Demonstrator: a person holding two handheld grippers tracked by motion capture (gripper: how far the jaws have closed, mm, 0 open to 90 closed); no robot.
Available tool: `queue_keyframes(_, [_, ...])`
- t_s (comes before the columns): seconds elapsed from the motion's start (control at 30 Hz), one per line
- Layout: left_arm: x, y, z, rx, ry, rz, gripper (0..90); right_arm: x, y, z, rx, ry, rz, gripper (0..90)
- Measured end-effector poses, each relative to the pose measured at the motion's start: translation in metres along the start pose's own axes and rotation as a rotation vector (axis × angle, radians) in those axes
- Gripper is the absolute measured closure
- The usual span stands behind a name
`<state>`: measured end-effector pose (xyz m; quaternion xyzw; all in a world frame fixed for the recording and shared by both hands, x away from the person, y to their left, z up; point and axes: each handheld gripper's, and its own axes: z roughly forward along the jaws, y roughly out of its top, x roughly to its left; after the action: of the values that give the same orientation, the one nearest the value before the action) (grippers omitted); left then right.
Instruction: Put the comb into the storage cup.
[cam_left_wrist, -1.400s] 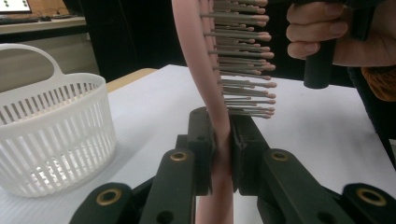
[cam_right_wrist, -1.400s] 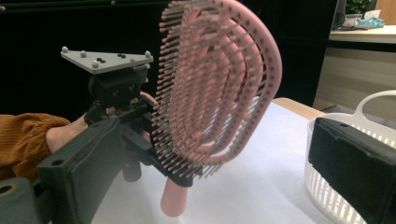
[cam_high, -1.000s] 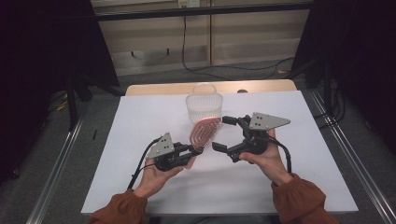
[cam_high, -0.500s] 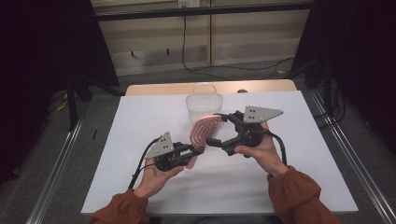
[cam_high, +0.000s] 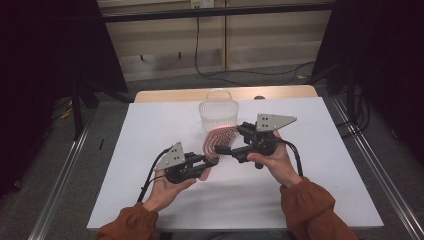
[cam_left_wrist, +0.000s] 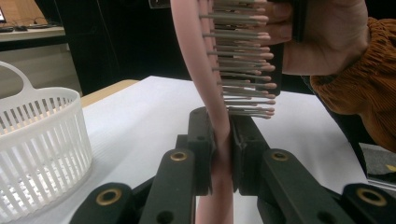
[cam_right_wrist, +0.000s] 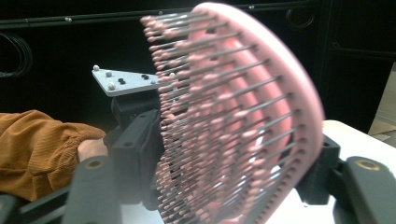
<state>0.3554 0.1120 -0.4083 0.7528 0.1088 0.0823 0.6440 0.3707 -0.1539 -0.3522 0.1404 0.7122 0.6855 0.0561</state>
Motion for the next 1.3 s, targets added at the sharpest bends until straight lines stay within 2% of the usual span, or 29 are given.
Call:
queue_keyframes(0.13, [0.0003, -0.0012, 0.0006, -0.006, -0.011, -0.010, 80.5, -0.0024, -0.0014, -0.0005, -0.004, 0.014, 0.006, 39.9])
queue_keyframes(0.2, [0.0004, -0.0014, 0.0007, -0.011, -0.028, -0.013, 80.6, -0.0032, -0.0020, -0.0006, -0.009, 0.028, 0.011, 40.6])
queue_keyframes(0.23, [-0.0003, -0.0010, 0.0006, -0.011, -0.019, -0.007, 80.5, -0.0030, -0.0023, -0.0004, -0.007, 0.039, 0.017, 40.7])
queue_keyframes(0.4, [0.0000, -0.0010, 0.0008, -0.016, -0.041, -0.020, 80.5, -0.0028, -0.0020, -0.0002, -0.010, 0.056, 0.015, 42.1])
queue_keyframes(0.57, [-0.0011, -0.0025, 0.0021, 0.004, -0.061, -0.006, 80.6, -0.0011, -0.0026, 0.0021, 0.010, 0.056, -0.003, 42.9])
queue_keyframes(0.83, [-0.0019, -0.0027, 0.0029, 0.017, -0.082, -0.015, 80.5, 0.0015, -0.0020, 0.0034, 0.007, 0.087, -0.005, 47.9])
queue_keyframes(0.9, [-0.0010, -0.0035, 0.0030, 0.021, -0.082, -0.018, 80.3, 0.0010, -0.0025, 0.0034, 0.003, 0.097, -0.006, 53.1])
queue_keyframes(1.3, [-0.0008, -0.0035, 0.0034, 0.037, -0.059, -0.015, 77.8, 0.0035, -0.0016, 0.0033, 0.009, 0.092, -0.033, 60.5])
